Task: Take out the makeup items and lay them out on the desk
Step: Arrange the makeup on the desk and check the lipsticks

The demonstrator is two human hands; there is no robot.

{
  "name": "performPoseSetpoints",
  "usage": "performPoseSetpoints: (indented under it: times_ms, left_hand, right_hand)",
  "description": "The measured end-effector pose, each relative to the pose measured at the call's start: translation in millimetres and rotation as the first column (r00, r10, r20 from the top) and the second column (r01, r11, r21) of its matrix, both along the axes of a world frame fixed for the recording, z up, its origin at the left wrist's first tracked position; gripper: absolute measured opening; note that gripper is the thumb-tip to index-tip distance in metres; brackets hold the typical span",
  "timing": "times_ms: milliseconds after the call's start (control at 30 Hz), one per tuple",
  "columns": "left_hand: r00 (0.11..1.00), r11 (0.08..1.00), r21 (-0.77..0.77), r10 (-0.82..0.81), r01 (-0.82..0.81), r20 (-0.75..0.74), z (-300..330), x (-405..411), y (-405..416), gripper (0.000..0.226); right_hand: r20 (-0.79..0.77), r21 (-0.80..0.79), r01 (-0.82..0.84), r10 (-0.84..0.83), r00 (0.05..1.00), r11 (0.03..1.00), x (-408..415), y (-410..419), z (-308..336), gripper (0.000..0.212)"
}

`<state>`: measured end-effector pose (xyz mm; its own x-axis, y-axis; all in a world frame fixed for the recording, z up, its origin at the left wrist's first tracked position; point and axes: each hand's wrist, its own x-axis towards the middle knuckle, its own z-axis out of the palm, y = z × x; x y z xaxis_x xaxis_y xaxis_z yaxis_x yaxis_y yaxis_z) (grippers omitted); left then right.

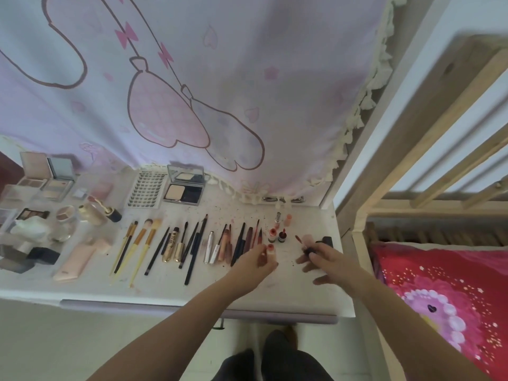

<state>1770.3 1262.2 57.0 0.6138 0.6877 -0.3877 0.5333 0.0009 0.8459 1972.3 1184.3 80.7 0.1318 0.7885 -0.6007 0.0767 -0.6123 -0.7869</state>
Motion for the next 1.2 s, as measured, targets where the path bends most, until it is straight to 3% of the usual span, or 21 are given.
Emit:
performPoseSetpoints:
  times_ms: [133,267,433,533,800,933,1033,1133,1200]
  left_hand:
    - [0.990,0.923,0.379,0.107,-0.063,-0.096,-20,15,-3,0.013]
    - [0.964,0.848,0.530,0.152,-0.015,-0.216,-36,26,-2,0.024]
    - [0.934,0.799,0.599,0.180,0.044,-0.308,-47,31,1,0.026]
    - [0.914,0.788,0.606,0.164,0.104,-0.370,-51,32,2,0.027]
    - [0.891,0.776,0.600,0.116,0.195,-0.439,-53,30,2,0.033]
    - [0.906,0.735,0.645,0.101,0.210,-0.410,-45,19,1,0.048]
    - [0.935,0.704,0.695,0.134,0.143,-0.328,-33,16,-2,0.049]
    - [0.963,0.635,0.771,0.174,0.051,-0.207,-15,31,-5,0.044]
    - [0.971,0.556,0.830,0.183,0.029,-0.156,-7,45,-5,0.039]
  right_hand:
    - [0.151,0.091,0.062,-0.076,0.986,0.994,-22,-3,-21,0.015]
    - [0.414,0.196,0.032,-0.112,0.903,0.980,-40,4,-38,0.015]
    - [0.583,0.229,-0.033,-0.110,0.805,0.973,-55,14,-56,0.009]
    - [0.669,0.174,-0.126,-0.023,0.743,0.977,-57,16,-62,0.009]
    - [0.665,0.051,-0.232,0.140,0.734,0.971,-47,21,-50,0.032]
    - [0.717,0.096,-0.224,0.089,0.692,0.970,-2,34,-24,0.018]
    - [0.826,-0.027,-0.269,0.172,0.537,0.963,27,63,-14,0.023]
    - [0.859,-0.297,-0.398,0.425,0.285,0.868,27,86,-23,0.038]
    - [0.850,-0.386,-0.430,0.496,0.178,0.816,24,92,-36,0.043]
